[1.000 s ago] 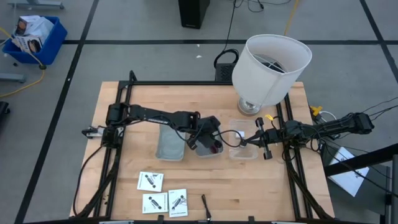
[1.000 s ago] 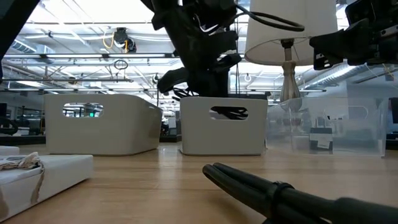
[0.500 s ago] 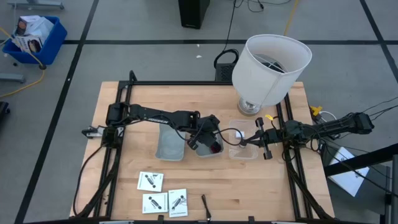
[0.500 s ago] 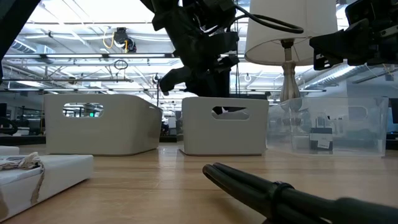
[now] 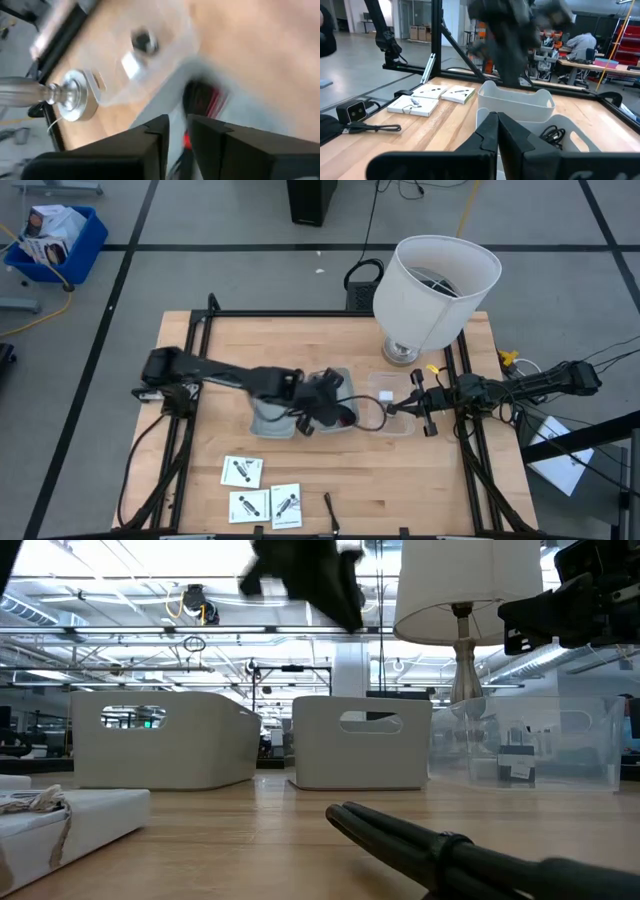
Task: Pick and place items into bin
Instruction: Put the top card reader box into the left gray bin
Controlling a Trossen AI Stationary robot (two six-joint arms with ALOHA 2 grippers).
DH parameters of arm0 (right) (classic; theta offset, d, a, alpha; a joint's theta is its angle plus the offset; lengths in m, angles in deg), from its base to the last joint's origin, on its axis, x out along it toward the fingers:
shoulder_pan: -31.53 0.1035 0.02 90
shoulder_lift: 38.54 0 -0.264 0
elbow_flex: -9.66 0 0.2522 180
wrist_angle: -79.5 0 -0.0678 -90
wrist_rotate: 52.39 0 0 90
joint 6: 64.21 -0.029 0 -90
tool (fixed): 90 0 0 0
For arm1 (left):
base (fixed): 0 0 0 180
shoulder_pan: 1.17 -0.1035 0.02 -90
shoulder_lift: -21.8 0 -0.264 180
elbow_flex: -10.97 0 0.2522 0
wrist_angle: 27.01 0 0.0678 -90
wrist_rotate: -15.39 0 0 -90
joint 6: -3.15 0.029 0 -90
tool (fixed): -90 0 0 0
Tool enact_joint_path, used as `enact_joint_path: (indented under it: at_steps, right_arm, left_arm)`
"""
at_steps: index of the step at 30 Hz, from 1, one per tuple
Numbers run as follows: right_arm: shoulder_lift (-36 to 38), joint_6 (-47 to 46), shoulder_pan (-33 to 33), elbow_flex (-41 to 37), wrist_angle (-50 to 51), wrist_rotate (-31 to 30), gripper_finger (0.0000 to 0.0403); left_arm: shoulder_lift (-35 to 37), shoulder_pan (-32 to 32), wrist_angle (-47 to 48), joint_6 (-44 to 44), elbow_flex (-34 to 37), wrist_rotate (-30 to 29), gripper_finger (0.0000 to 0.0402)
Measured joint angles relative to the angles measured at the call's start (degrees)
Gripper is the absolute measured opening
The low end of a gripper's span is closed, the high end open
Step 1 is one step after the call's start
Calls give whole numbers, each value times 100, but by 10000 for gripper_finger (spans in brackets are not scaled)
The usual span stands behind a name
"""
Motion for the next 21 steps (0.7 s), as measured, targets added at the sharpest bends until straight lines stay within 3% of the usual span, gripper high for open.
enact_joint_path:
  at_steps: [7,15,21]
  right_arm:
    - [-24,-20,0,0,44,13,2]
    - [-28,-147,0,0,35,20,2]
    - [-28,-239,0,0,24,20,2]
  left_arm:
    - [607,916,524,-2909,-5,71,17]
    - [550,1963,2196,-4722,1,-383,6]
    - [556,2721,2348,-5631,1,-787,10]
